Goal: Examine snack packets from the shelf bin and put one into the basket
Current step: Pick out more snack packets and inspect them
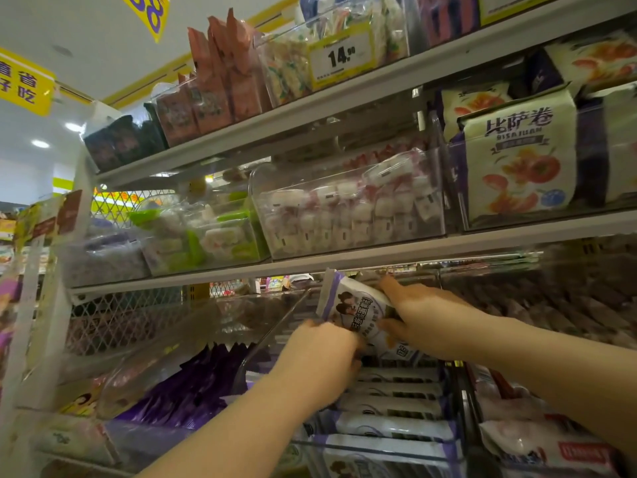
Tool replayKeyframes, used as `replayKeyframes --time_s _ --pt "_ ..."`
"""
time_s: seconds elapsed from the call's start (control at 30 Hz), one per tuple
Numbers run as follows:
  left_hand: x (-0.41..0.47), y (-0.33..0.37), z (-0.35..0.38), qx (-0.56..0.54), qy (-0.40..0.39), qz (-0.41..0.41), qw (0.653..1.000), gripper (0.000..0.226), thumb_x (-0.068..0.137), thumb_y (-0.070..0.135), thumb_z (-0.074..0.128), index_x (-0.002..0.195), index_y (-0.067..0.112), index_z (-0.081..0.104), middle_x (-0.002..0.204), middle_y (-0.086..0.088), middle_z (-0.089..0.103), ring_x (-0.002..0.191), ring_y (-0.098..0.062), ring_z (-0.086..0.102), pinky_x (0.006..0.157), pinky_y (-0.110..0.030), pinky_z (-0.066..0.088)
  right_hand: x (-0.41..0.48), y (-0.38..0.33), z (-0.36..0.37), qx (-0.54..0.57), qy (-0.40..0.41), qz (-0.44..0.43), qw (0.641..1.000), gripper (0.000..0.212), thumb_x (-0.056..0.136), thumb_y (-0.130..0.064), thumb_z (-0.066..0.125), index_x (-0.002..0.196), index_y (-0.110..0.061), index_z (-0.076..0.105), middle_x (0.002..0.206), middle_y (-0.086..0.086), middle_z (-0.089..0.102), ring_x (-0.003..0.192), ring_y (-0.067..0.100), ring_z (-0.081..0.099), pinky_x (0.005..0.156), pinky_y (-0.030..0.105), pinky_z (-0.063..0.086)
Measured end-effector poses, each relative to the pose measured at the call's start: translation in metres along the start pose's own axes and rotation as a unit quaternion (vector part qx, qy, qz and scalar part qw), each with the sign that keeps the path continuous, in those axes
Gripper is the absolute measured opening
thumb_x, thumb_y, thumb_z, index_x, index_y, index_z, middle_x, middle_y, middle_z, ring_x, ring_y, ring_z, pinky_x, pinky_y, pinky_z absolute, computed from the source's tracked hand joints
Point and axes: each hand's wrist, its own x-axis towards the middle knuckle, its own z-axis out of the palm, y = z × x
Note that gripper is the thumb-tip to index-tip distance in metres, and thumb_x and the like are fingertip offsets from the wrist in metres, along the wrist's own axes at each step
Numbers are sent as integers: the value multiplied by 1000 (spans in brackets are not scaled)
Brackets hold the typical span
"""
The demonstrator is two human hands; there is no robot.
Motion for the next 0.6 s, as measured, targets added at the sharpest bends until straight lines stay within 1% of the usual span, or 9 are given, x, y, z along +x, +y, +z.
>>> replayKeyframes --time_s 0.1,0.17,0.23,0.3,0.37,0.43,0.47,0.53,0.6 --pt "16 10 10 59 -70 34 995 35 96 15 52 129 26 58 125 -6 63 110 -29 58 96 -39 46 3 4 1 -51 -9 -6 999 44 96 -41 49 129 -19 32 114 6 60 94 27 60 78 41 52" --pt "22 15 16 71 -113 54 990 39 96 11 53 133 22 54 130 -9 59 114 -31 57 98 -42 47 6 4 1 -70 -36 1 997 47 95 -40 52 132 -18 33 118 8 60 99 29 60 75 37 50" --pt "26 20 18 85 -143 62 984 41 97 9 51 137 17 49 135 -12 55 117 -34 54 100 -46 46 9 3 0 -81 -65 12 995 51 93 -36 56 134 -19 33 122 8 59 102 29 60 76 36 49" --pt "27 26 17 95 -163 61 980 42 97 7 51 138 13 46 137 -14 52 120 -35 52 101 -48 45 12 2 -1 -89 -77 14 993 60 90 -30 62 139 -21 28 122 8 59 102 28 61 78 37 51" --pt "26 29 13 91 -182 61 977 42 96 6 52 137 9 45 138 -15 51 120 -35 52 100 -48 45 14 2 -1 -95 -74 8 993 73 87 -25 65 144 -24 20 119 7 60 99 28 61 73 35 49" --pt "23 28 8 84 -165 68 980 41 95 7 54 135 9 47 136 -14 51 116 -35 54 95 -46 48 13 4 -2 -98 -80 5 992 79 85 -22 68 145 -26 16 117 6 60 97 28 61 71 34 46" --pt "20 26 5 79 -145 74 984 42 94 7 54 135 11 47 136 -12 51 114 -35 55 90 -45 49 13 4 -2 -97 -96 10 991 78 85 -20 68 144 -26 17 117 7 60 97 28 60 71 34 46" --pt "14 18 0 70 -91 89 989 45 92 8 52 136 15 44 135 -9 47 109 -34 56 76 -42 47 11 4 -4 -98 -144 21 984 66 88 -20 63 142 -23 24 119 9 58 101 29 59 73 34 45" --pt "8 10 -3 69 -42 101 992 49 91 8 51 137 18 42 135 -7 43 104 -34 57 65 -38 40 12 2 -4 -103 -190 21 976 53 91 -20 57 138 -20 32 122 9 56 104 29 58 75 34 44"
